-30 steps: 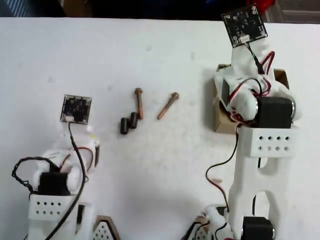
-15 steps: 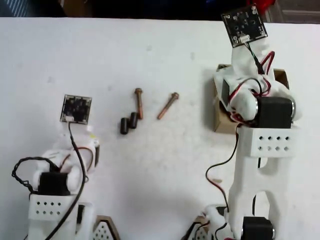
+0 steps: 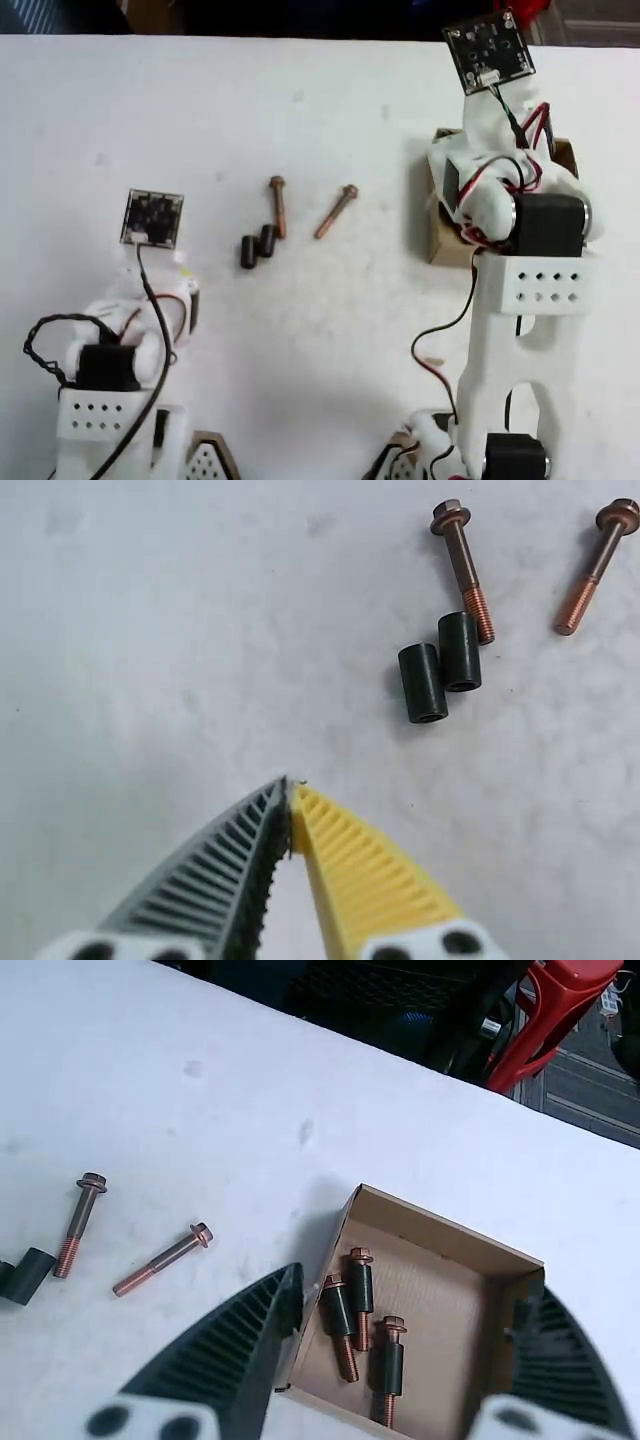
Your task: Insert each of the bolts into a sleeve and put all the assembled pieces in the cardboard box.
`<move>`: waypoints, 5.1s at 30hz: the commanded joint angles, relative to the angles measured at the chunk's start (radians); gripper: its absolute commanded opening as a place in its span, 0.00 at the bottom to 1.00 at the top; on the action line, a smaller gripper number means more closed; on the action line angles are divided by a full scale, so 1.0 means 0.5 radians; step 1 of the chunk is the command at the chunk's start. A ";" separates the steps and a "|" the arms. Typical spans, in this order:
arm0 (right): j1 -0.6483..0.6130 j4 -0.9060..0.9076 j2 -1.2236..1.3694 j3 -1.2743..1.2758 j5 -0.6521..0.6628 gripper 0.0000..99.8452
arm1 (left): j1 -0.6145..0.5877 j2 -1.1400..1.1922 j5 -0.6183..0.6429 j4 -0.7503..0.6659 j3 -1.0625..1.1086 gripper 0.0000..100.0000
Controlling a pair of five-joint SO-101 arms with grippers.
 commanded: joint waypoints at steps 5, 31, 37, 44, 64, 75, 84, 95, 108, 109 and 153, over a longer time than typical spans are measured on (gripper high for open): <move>-0.020 0.008 -0.229 -0.101 0.009 0.04 | -0.005 -0.020 -0.021 -0.049 -0.012 0.02; -0.262 0.275 -1.521 0.786 0.009 0.03 | -0.005 -0.020 -0.021 -0.046 -0.012 0.02; -0.265 -0.137 -1.791 1.516 0.009 0.03 | -0.011 -0.020 -0.021 -0.046 -0.012 0.02; -0.265 -0.652 -1.769 2.093 0.009 0.03 | -0.014 -0.020 -0.021 -0.046 -0.012 0.02; -0.505 -0.827 -0.717 1.587 -0.117 0.03 | -0.014 -0.020 -0.021 -0.046 -0.012 0.02; -0.514 -0.827 0.029 1.132 -0.135 0.13 | -0.017 -0.020 -0.021 -0.046 -0.012 0.02; -0.747 -0.824 0.493 0.841 -0.396 0.15 | -0.020 -0.020 -0.021 -0.046 -0.012 0.02; -0.999 -0.821 0.640 0.706 -0.672 0.15 | -0.204 -0.020 -0.021 -0.043 -0.012 0.02; -1.232 -0.766 0.882 0.473 -0.700 0.15 | -0.324 -0.020 -0.218 -0.021 0.147 0.02; -1.238 -0.747 0.944 0.427 -0.746 0.15 | -0.324 -0.020 -0.221 -0.046 0.175 0.02; -1.278 -0.137 2.251 -0.810 -1.399 0.15 | -0.999 -0.023 -0.233 -0.117 0.215 0.02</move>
